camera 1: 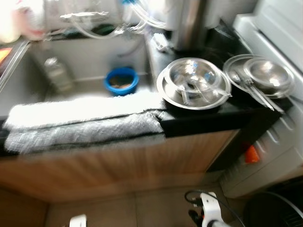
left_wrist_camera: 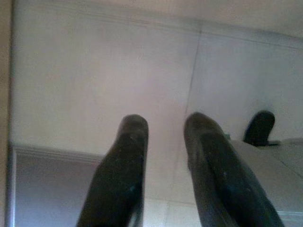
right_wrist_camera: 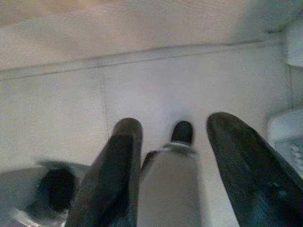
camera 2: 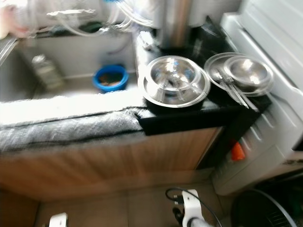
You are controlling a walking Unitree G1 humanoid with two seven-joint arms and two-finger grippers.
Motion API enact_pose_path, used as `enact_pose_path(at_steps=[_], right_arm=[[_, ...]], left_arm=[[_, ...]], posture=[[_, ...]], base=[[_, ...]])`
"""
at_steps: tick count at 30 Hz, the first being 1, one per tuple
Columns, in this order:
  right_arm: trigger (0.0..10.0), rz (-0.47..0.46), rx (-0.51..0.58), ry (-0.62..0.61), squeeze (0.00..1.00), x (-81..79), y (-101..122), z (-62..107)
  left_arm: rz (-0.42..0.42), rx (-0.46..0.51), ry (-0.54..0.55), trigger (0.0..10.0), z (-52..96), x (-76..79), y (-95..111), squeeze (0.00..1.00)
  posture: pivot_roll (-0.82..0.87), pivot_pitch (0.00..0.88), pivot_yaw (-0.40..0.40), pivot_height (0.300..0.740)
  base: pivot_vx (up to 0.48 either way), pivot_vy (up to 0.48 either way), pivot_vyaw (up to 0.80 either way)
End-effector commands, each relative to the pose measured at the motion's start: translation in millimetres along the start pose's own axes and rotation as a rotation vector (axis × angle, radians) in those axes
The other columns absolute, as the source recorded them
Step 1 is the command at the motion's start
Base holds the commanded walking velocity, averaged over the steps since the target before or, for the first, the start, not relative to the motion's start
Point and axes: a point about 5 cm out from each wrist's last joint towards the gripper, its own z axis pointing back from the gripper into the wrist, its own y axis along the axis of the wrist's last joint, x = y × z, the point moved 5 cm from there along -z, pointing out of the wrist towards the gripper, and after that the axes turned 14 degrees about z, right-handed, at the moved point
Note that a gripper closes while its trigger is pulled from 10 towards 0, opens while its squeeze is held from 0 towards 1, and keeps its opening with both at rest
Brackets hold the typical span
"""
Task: Kitchen organization
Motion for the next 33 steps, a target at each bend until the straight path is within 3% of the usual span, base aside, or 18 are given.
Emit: enact_pose_path(at_steps=[1,22,33], right_arm=[[10.0,-0.001,-0.026,0.011,0.00,-3.7,-8.3,0.9],[10.0,-0.004,-0.019,0.009,0.00,-3.9,-8.3,1.1],[10.0,0.010,-0.011,0.012,0.00,-4.5,-7.9,1.2]], left_arm=[[0.003,-0.024,0.028,10.0,3.7,-11.2,-8.9,0.00],[0.000,-0.029,0.025,10.0,4.2,-11.4,-11.1,0.00],[-0.013,-0.040,0.011,10.0,4.6,-8.8,-14.7,0.00]], posture=[[-0.08,0.089,0.070,0.740],[-0.08,0.075,0.069,0.740],[-0.08,0.040,0.067,0.740]], base=[[0.000,0.296,-0.41],[0.000,0.279,0.00],[0.000,0.000,0.00]])
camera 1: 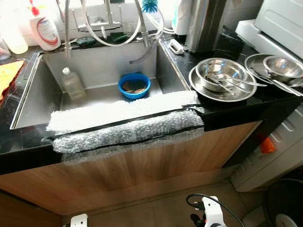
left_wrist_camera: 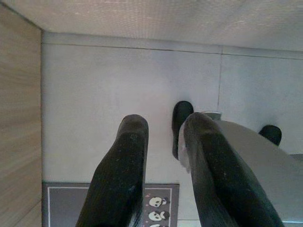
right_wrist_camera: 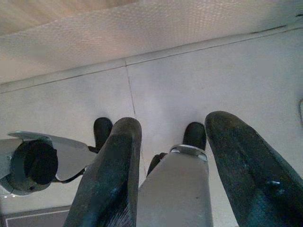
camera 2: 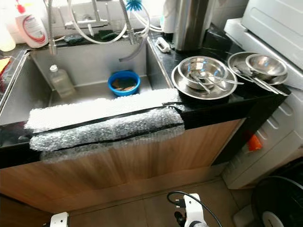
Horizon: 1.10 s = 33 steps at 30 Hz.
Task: Kitchen organization
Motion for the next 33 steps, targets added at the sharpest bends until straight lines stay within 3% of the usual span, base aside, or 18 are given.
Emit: enact_pose_path(at_steps=[1,11,26,33], right_arm=[[10.0,0.014,0.002,0.000,0.00,-0.2,-2.7,0.8],[10.0,0.022,0.010,-0.002,0.00,-0.9,-1.5,0.7],[10.0,0.026,0.018,-0.009,0.00,-0.3,1.0,0.3],[10.0,0.018,0.025,-0.057,0.00,5.2,2.3,0.7]], left_arm=[[-0.011,-0.027,0.002,10.0,1.4,-2.5,-7.0,0.00],[-0.022,-0.030,-0.003,10.0,1.6,-3.7,-6.3,0.00],[-0.015,-0.024,-0.007,10.0,1.3,-4.1,-3.7,0.00],[-0.016,-0.009,-0.022,10.0,1.0,-1.6,-1.1,0.00]], posture=[[-0.08,0.039,0.068,0.740],[-0.08,0.044,0.073,0.740],[-0.08,0.065,0.073,0.740],[-0.09,0.067,0.071,0.740]], base=[[0.000,0.000,0.00],[0.000,0.000,0.69],[0.000,0.000,0.00],[0.000,0.000,0.37]])
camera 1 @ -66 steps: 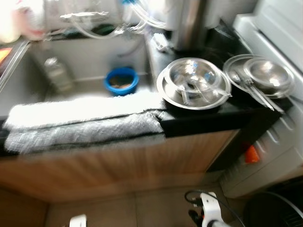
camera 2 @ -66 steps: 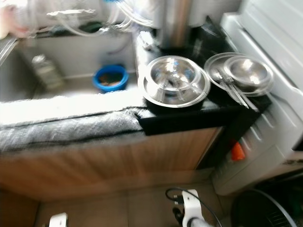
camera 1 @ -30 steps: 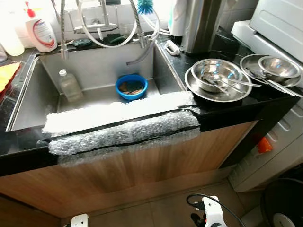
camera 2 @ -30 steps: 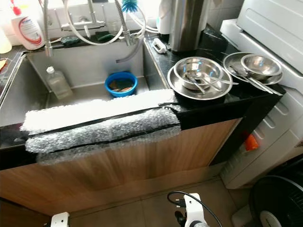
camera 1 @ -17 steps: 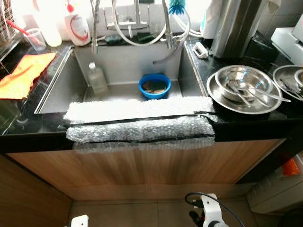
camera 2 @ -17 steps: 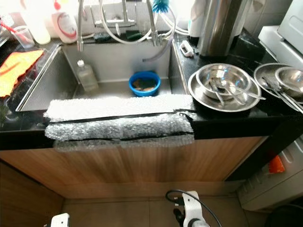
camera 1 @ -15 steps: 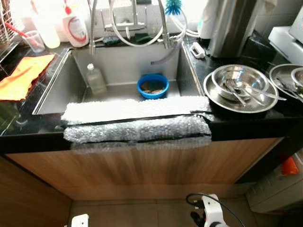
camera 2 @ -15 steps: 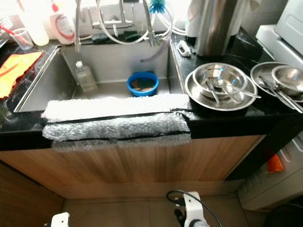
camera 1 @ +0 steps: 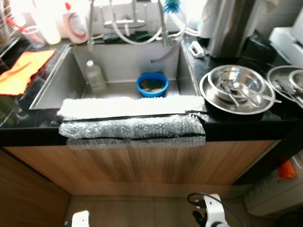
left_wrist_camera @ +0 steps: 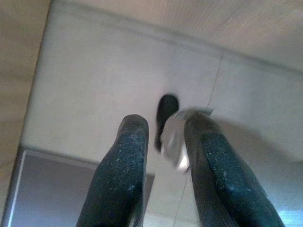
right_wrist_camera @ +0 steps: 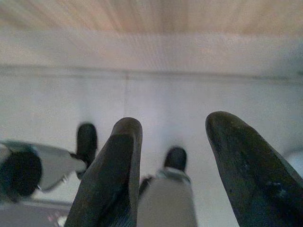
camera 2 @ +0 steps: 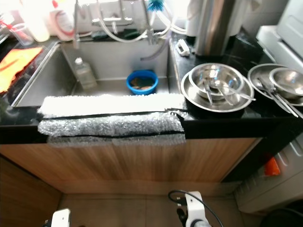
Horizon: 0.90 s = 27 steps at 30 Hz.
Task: Kitchen organization
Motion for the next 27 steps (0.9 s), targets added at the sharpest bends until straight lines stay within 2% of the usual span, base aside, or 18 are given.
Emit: enact_pose_path(at_steps=[1,12,13,16,18,20,21,26,27], right_arm=[[10.0,0.001,-0.021,-0.011,0.00,-0.2,-9,2.0],[10.0,0.023,0.064,-0.096,0.00,9.9,2,3.4],[10.0,0.022,0.074,-0.106,0.00,11.1,4,3.7],[10.0,-0.010,0.112,-0.113,0.00,11.8,8,4.5],[10.0,-0.021,0.129,-0.117,0.00,12.1,10,5.1],[10.0,-0.011,0.340,-0.161,0.00,31.0,60,9.1],[10.0,0.022,0.466,-0.191,0.00,41.7,87,18.0],[10.0,0.052,0.534,-0.228,0.00,45.4,93,29.2],[10.0,0.063,0.562,-0.237,0.00,45.8,96,33.6]], left_arm=[[-0.012,0.005,-0.005,10.0,0.4,-1.9,2,0.00],[-0.071,0.070,-0.049,10.0,0.6,5.0,12,0.00],[-0.085,0.093,-0.063,10.0,0.2,8.2,17,0.00],[-0.088,0.259,-0.135,10.0,2.3,21.8,55,0.00],[-0.097,0.292,-0.142,10.0,5.1,18.4,60,0.00],[-0.116,0.306,-0.144,10.0,7.4,15.9,59,0.00],[-0.124,0.330,-0.152,10.0,10.2,15.2,59,0.00],[-0.136,0.416,-0.190,10.0,20.3,19.7,63,0.00],[-0.141,0.462,-0.214,10.0,27.1,24.9,67,0.00]], posture=[[-0.09,0.067,0.071,0.740],[-0.12,0.052,0.081,0.740],[-0.12,0.052,0.082,0.740],[-0.13,0.057,0.088,0.740],[-0.14,0.055,0.091,0.740],[-0.15,0.052,0.092,0.740],[-0.15,0.052,0.092,0.740],[-0.14,0.049,0.090,0.740],[-0.15,0.038,0.090,0.740]], base=[[0.000,0.000,0.00],[0.000,0.000,0.00],[0.000,0.000,0.00],[0.000,0.000,0.00],[0.000,0.000,0.00],[0.000,0.000,0.00],[0.000,0.000,0.00],[0.000,0.000,0.00],[0.000,0.000,0.00]])
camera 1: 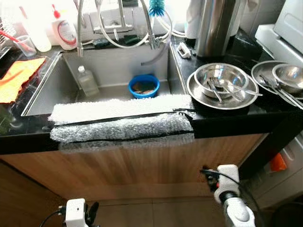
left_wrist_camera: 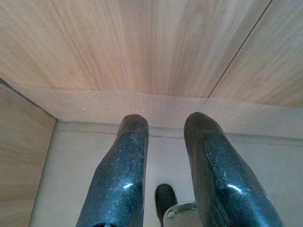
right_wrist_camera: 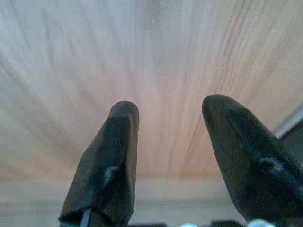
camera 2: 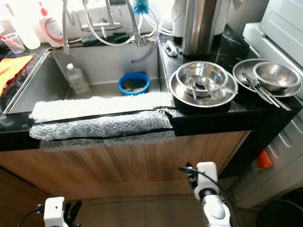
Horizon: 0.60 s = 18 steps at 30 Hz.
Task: Kitchen organization
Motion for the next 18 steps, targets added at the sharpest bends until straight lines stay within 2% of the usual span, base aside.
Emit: enact_pose_path(at_steps=[1,4,5,7,8,14,15,18], right_arm=[[10.0,-0.006,-0.007,0.023,0.00,-10.4,-4,5.4],[10.0,-0.011,0.049,0.017,0.00,-5.6,7,8.2],[10.0,-0.008,0.079,0.009,0.00,-1.4,15,11.6],[10.0,-0.005,0.086,0.006,0.00,-0.1,17,13.8],[10.0,-0.004,0.102,-0.021,0.00,6.2,22,19.2],[10.0,0.042,0.167,-0.037,0.00,12.8,40,33.8],[10.0,0.041,0.193,-0.054,0.00,17.2,50,38.7],[10.0,0.038,0.223,-0.071,0.00,21.8,63,43.9]], left_arm=[[-0.016,0.055,-0.027,10.0,0.0,4.4,12,0.00],[-0.033,0.132,-0.061,10.0,6.8,13.2,27,0.00],[-0.046,0.202,-0.069,10.0,12.8,17.4,43,0.00],[-0.050,0.232,-0.070,10.0,16.0,18.9,50,0.00],[-0.035,0.296,-0.071,10.0,21.8,22.2,66,0.00],[-0.025,0.375,-0.068,10.0,37.4,30.3,86,0.00],[-0.028,0.402,-0.066,10.0,43.6,34.1,96,0.00],[-0.025,0.448,-0.049,10.0,51.3,35.7,111,0.00]], posture=[[-0.15,0.038,0.090,0.740],[-0.15,0.031,0.092,0.740],[-0.15,0.023,0.090,0.740],[-0.15,0.023,0.090,0.740],[-0.15,0.013,0.089,0.740],[-0.18,0.000,0.097,0.740],[-0.18,0.000,0.098,0.740],[-0.18,0.000,0.099,0.740]], base=[[0.000,0.000,0.00],[0.000,0.000,0.00],[0.000,0.000,0.00],[0.000,0.000,0.00],[0.000,0.000,0.00],[0.000,0.000,0.00],[0.000,0.000,0.00],[0.000,0.000,0.00]])
